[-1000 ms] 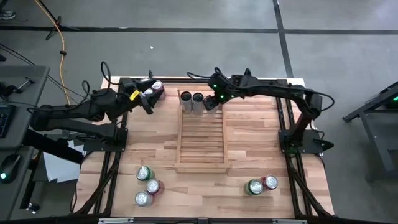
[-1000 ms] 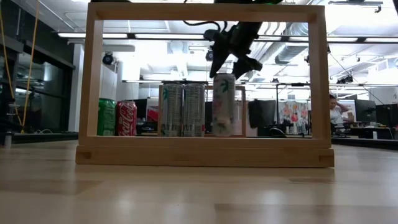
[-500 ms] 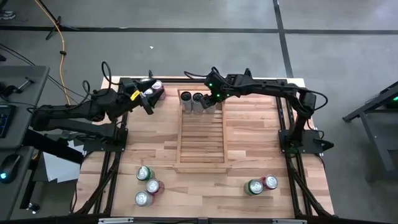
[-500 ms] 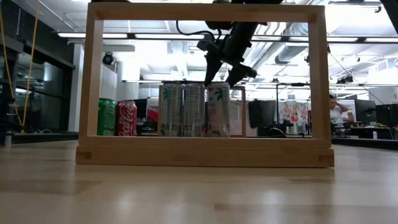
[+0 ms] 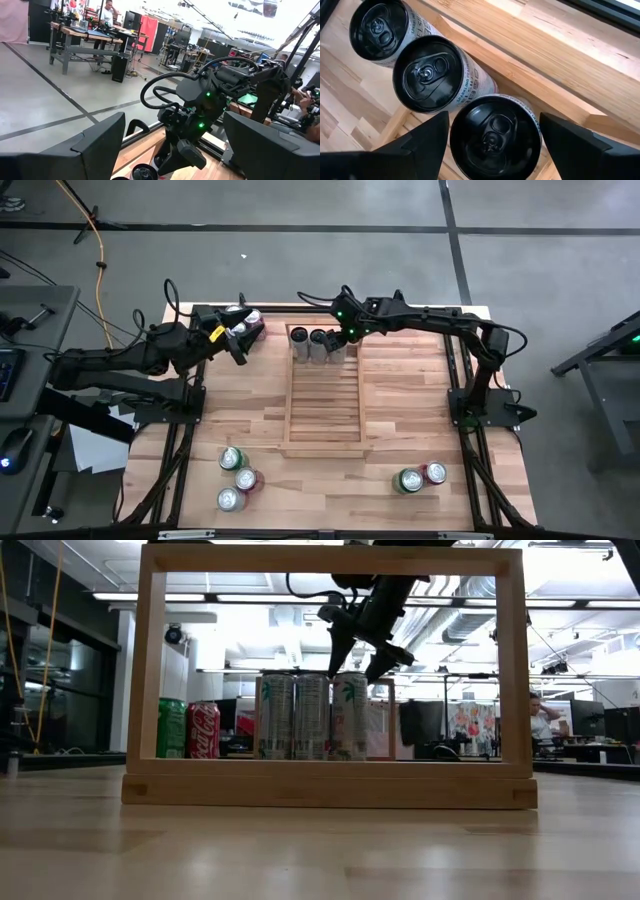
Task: Place canned beverage on shelf
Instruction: Put the white and pink can on the shelf aligned with the other white and pink cans, then adjust the white and pink can on the shelf, then put the top left green can on the shelf
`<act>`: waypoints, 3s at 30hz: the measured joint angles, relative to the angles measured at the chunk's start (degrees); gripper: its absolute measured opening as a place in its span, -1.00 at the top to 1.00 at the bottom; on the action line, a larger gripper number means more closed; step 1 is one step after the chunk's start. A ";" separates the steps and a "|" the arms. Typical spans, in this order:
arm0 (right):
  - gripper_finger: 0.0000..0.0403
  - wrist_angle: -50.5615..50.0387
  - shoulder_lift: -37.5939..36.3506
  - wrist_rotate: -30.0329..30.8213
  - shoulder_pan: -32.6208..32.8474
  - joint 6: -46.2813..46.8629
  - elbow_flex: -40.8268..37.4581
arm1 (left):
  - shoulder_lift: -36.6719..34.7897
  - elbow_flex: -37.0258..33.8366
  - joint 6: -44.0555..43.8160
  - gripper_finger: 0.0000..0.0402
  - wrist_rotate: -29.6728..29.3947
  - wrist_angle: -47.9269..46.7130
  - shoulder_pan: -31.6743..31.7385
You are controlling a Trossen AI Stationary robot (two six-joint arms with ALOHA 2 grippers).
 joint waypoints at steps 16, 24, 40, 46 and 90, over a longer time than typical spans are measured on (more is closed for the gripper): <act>-0.48 -0.26 -4.05 0.80 -1.56 -2.95 0.00 | 0.00 0.00 1.48 -0.64 -1.67 0.02 0.02; -0.48 -6.24 -11.75 2.47 0.55 -8.92 -0.03 | 0.00 0.00 1.57 -0.64 -1.74 0.02 0.07; 0.85 52.62 -22.72 3.74 18.10 21.40 -43.38 | 0.00 0.00 1.16 -0.64 -3.22 0.04 0.07; 0.90 64.25 -12.88 5.13 17.00 28.74 -43.02 | 0.00 0.00 0.97 -0.64 -3.33 0.07 0.07; 1.00 61.70 1.50 6.49 13.28 30.90 -28.95 | 0.00 0.00 1.03 -0.64 -3.33 0.02 0.07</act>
